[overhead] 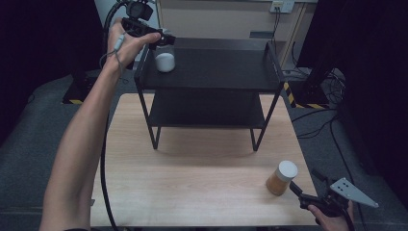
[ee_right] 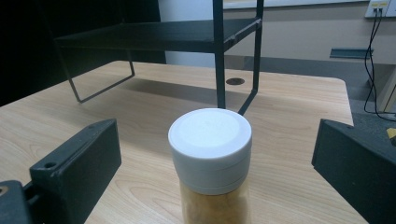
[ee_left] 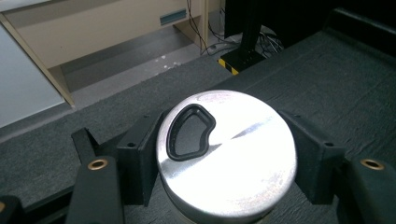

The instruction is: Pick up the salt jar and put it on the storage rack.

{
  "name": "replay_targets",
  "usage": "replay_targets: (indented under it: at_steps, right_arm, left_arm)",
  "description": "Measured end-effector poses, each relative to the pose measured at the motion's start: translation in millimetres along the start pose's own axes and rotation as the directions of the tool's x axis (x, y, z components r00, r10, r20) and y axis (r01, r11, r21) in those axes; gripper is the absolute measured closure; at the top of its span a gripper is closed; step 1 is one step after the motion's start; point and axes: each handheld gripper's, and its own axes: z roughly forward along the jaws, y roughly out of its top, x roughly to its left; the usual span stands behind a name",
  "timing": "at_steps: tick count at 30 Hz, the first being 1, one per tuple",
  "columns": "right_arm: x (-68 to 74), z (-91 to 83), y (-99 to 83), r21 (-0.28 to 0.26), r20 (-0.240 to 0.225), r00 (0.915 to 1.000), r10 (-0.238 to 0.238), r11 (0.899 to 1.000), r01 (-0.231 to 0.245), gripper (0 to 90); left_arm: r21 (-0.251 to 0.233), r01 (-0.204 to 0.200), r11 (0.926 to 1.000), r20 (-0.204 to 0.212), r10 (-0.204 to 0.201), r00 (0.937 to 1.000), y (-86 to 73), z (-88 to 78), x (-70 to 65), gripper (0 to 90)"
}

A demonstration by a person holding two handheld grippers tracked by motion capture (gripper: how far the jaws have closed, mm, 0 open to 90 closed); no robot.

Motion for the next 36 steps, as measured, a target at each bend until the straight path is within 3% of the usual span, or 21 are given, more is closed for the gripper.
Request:
replay_targets:
  at_steps: [8, 10, 12, 14, 19, 25, 27, 29, 32, 36]
  right_arm:
    - [0.1, -0.2, -0.2, -0.001, 0.001, 1.0000, 0.002, 1.000, -0.002, 1.8]
    - [0.5, -0.2, -0.1, -0.002, 0.003, 1.0000, 0.000, 1.000, 0.000, 1.7]
    - [0.6, -0.5, -0.2, -0.004, 0.003, 1.0000, -0.002, 1.000, 0.002, 1.7]
    - [0.6, -1.0, -0.1, -0.005, 0.006, 1.0000, -0.001, 1.000, 0.001, 1.7]
    - [0.5, -0.9, -0.1, -0.004, 0.006, 1.0000, 0.003, 1.000, -0.003, 1.7]
    - [1.5, -1.0, 0.1, -0.005, 0.009, 1.0000, 0.001, 1.000, -0.001, 1.7]
    - [1.6, -0.9, 0.1, -0.004, 0.011, 0.9999, 0.001, 1.000, -0.001, 1.7]
    - [2.0, -0.6, 0.3, -0.003, 0.011, 0.9999, -0.002, 1.000, 0.002, 1.8]
    - [2.9, 0.2, 0.8, 0.000, 0.011, 0.9999, -0.006, 1.000, 0.006, 1.8]
    - [3.4, 0.9, 1.1, 0.001, 0.011, 0.9999, -0.006, 1.000, 0.006, 1.8]
  left_arm:
    - [-0.019, 0.002, 0.9998, 0.000, -0.002, 1.0000, -6.8, 3.2, 1.3, 32.8]
    - [-0.065, 0.001, 0.9979, -0.024, -0.003, 0.9997, -12.0, 1.2, -2.8, 19.0]
    - [-0.087, 0.009, 0.9962, -0.023, -0.011, 0.9997, -12.8, -1.5, -2.4, 13.1]
    - [-0.108, -0.004, 0.9941, -0.050, -0.001, 0.9988, -12.8, -5.9, -7.3, 9.2]
    - [-0.189, 0.019, 0.9818, -0.020, -0.024, 0.9995, -21.5, -16.4, -7.5, 5.3]
    - [-0.257, 0.005, 0.9665, 0.025, 0.002, 0.9997, -37.9, -31.0, -11.7, 4.8]
    - [-0.264, -0.001, 0.9646, 0.054, 0.016, 0.9984, -43.0, -38.1, -12.6, 4.8]
    - [-0.259, -0.040, 0.9650, 0.051, 0.055, 0.9972, -48.7, -45.4, -17.5, 4.8]
    - [-0.292, -0.041, 0.9554, 0.079, 0.067, 0.9946, -64.3, -55.1, -19.0, 4.9]
    - [-0.307, -0.061, 0.9498, 0.111, 0.100, 0.9888, -83.3, -65.5, -20.6, 4.8]
